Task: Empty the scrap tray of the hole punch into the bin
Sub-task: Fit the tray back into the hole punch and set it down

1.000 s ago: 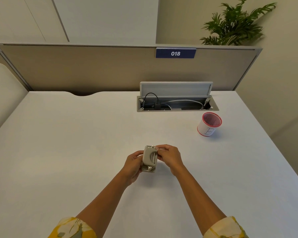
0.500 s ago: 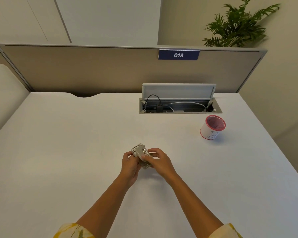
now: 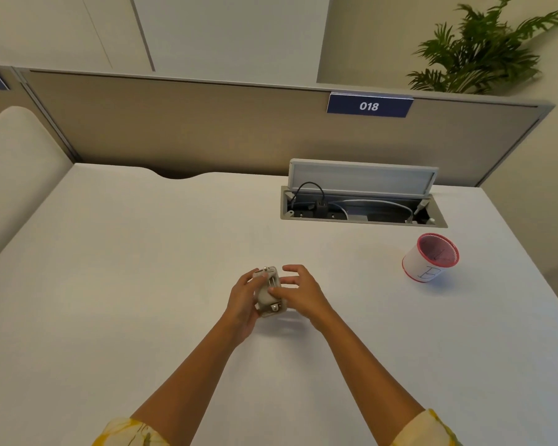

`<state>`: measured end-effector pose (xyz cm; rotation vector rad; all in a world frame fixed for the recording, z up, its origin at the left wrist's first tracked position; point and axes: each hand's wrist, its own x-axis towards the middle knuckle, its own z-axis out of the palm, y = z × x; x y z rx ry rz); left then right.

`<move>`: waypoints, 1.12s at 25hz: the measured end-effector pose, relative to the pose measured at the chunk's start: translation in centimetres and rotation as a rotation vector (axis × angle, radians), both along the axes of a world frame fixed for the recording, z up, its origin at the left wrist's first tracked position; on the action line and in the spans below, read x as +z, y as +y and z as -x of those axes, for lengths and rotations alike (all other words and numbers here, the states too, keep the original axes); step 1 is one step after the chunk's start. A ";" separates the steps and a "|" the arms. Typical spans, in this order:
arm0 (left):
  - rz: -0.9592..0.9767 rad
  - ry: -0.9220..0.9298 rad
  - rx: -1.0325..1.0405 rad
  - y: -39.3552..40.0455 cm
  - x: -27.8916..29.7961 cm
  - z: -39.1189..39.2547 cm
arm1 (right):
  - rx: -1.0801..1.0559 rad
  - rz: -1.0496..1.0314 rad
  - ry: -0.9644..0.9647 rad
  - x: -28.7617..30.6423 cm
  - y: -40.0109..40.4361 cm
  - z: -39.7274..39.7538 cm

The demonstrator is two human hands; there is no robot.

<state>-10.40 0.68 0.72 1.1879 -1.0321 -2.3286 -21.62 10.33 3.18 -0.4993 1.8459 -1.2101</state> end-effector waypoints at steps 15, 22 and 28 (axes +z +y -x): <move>0.123 -0.132 0.267 -10.7 -0.9 5.8 | -0.019 0.057 0.144 -2.3 -11.5 2.6; 0.444 -0.377 0.106 -13.4 -2.0 6.7 | -0.099 0.071 0.260 -3.7 -15.3 4.9; 0.677 -0.644 0.020 -15.3 -3.2 6.7 | -0.054 0.091 0.341 -4.2 -17.6 5.4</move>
